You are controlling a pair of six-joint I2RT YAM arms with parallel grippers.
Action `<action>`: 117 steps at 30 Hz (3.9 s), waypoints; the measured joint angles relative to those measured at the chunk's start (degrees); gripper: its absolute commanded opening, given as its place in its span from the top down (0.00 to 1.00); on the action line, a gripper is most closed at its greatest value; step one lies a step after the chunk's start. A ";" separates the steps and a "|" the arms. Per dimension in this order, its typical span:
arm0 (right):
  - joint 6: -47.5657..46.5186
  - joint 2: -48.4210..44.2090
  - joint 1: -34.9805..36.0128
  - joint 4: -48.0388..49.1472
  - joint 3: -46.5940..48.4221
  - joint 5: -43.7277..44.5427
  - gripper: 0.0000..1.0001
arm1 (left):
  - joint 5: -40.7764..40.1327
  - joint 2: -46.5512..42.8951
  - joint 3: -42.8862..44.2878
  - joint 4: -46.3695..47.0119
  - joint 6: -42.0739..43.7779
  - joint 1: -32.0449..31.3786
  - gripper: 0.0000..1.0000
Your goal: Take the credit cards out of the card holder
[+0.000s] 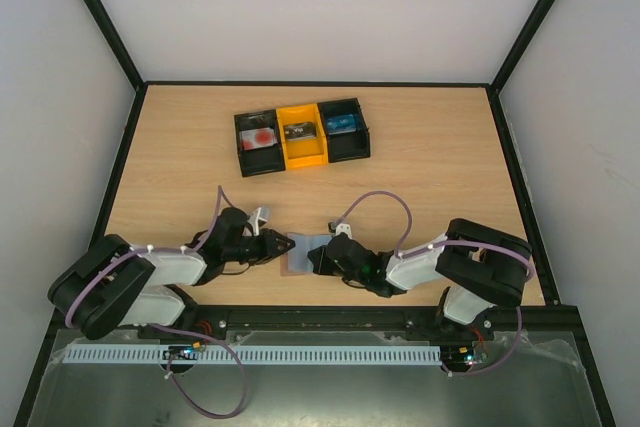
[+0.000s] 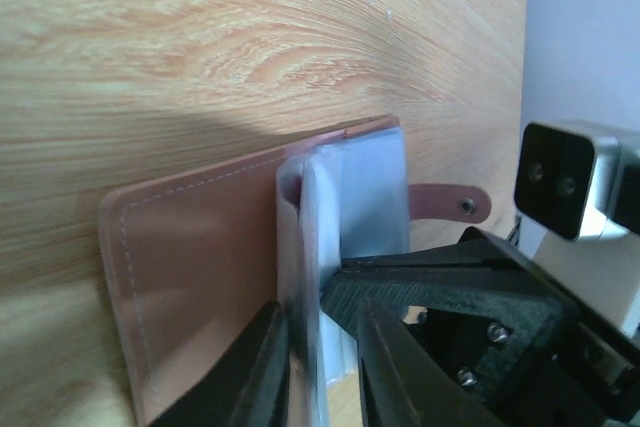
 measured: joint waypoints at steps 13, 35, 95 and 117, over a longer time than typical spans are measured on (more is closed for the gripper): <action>1.44 1.09 0.00 5.62 -1.53 -4.11 0.88 | -0.96 -2.99 1.95 -7.04 1.16 -0.72 0.97; -1.57 -6.36 0.11 -4.39 -2.82 0.85 0.85 | -1.90 -3.17 7.54 -17.05 5.70 -0.74 0.72; -1.18 -12.61 0.11 -4.26 -6.95 3.72 0.78 | -1.46 0.17 9.57 -8.61 -0.68 -10.01 0.75; 0.44 -27.56 0.11 -11.23 -9.73 7.26 0.71 | -5.81 0.13 10.10 -12.37 0.83 -10.75 0.65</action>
